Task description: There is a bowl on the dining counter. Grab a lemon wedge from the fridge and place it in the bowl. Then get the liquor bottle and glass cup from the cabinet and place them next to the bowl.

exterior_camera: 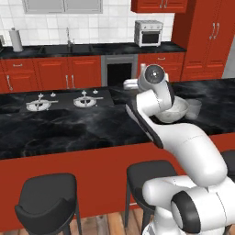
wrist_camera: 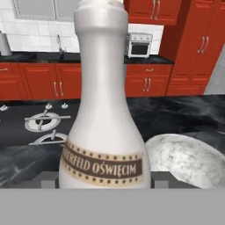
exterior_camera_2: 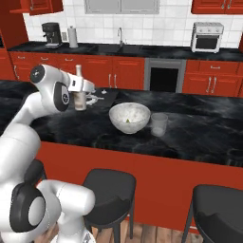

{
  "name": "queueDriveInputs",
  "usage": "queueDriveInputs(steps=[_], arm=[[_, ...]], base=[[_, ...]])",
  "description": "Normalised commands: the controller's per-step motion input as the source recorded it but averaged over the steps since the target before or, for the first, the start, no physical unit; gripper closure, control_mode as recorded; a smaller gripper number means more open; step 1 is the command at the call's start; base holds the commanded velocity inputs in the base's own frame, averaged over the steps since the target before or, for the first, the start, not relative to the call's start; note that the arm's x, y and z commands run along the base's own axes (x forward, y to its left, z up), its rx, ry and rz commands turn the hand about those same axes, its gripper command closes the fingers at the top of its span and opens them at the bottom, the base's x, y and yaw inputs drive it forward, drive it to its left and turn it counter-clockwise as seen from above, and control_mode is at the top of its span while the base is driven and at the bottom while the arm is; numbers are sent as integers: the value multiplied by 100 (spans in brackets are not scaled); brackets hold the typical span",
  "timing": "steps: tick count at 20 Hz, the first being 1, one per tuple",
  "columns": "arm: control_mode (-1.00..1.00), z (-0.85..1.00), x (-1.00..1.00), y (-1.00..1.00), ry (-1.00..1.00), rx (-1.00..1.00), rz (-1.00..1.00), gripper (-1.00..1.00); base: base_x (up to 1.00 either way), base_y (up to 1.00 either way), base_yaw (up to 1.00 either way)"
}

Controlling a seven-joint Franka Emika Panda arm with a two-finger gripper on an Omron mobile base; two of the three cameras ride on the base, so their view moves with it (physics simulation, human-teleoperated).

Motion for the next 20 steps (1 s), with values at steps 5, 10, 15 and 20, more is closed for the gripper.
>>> queueDriveInputs(steps=[5,10,15,20], arm=[[-100,-41,36,-8,0,-3,0,100],[-100,-34,11,-21,0,-2,0,100],[-100,-29,0,-25,-1,-1,0,100],[-100,-24,0,-10,-2,0,0,100]], base=[[0,0,0],[0,0,0],[0,0,0],[0,0,0]])
